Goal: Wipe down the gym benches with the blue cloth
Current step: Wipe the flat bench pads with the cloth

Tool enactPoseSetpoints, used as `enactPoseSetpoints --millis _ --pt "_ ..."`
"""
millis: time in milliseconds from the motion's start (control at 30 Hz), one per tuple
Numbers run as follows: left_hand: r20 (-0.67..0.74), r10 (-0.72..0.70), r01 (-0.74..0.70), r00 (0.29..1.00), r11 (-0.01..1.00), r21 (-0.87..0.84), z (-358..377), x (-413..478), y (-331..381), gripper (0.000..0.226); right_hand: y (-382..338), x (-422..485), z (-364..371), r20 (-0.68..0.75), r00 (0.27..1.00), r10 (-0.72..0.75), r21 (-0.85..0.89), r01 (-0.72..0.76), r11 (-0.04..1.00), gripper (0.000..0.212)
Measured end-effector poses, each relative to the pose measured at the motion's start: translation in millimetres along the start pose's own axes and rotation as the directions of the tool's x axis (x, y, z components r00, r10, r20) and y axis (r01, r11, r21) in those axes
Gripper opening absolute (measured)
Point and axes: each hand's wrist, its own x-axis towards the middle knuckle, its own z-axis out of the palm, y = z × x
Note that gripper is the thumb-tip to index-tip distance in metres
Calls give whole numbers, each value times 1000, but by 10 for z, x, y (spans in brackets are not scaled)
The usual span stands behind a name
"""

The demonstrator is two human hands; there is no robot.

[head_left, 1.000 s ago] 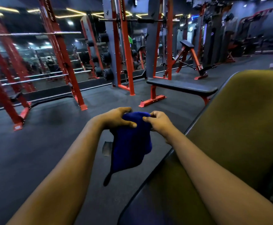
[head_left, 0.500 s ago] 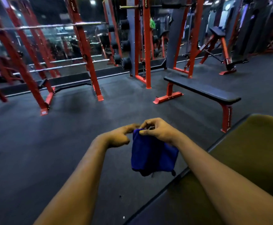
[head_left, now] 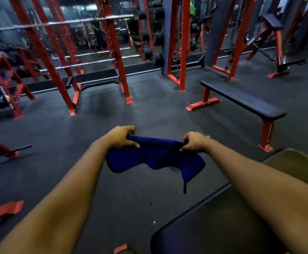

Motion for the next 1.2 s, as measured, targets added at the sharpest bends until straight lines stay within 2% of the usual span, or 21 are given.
enactPoseSetpoints --millis 133,233,333,467,567,700,733,833,967,1100,1200 --pt "62 -15 9 998 995 102 -398 -320 -271 31 -302 -213 -45 -157 977 145 71 -136 988 22" --pt "77 -42 32 996 991 134 -604 -557 -459 34 -579 -339 -35 -212 961 175 101 -157 982 17" --pt "-34 -79 83 996 985 150 -751 -726 -622 29 -777 -392 26 -305 923 235 133 -203 970 24" --pt "-220 -121 136 968 989 54 -885 -911 -829 46 -836 -394 160 -393 844 366 256 -282 925 23" --pt "-208 -90 80 974 995 -56 -962 -995 -887 45 -873 -377 268 -428 797 426 427 -237 872 22" --pt "-180 -55 30 982 990 -138 -1063 -1065 -1029 18 -923 -365 266 -514 705 489 604 -107 790 4" --pt "-189 -62 33 980 988 -151 -1075 -1076 -1088 13 -931 -364 243 -523 693 497 632 -76 772 8" --pt "-339 -126 56 932 976 -210 -1043 -1082 -1219 17 -927 -316 171 -484 719 499 712 -8 703 24" --pt "-551 -228 70 803 954 -291 -934 -1058 -1273 15 -967 -254 98 -341 801 492 777 -54 627 36" --pt "-609 -346 111 714 915 -389 -855 -980 -1352 16 -1021 -238 30 -196 912 362 737 -106 667 19" --pt "-613 -406 124 677 885 -449 -799 -914 -1455 16 -1087 -279 -8 -93 961 259 699 -122 704 33"
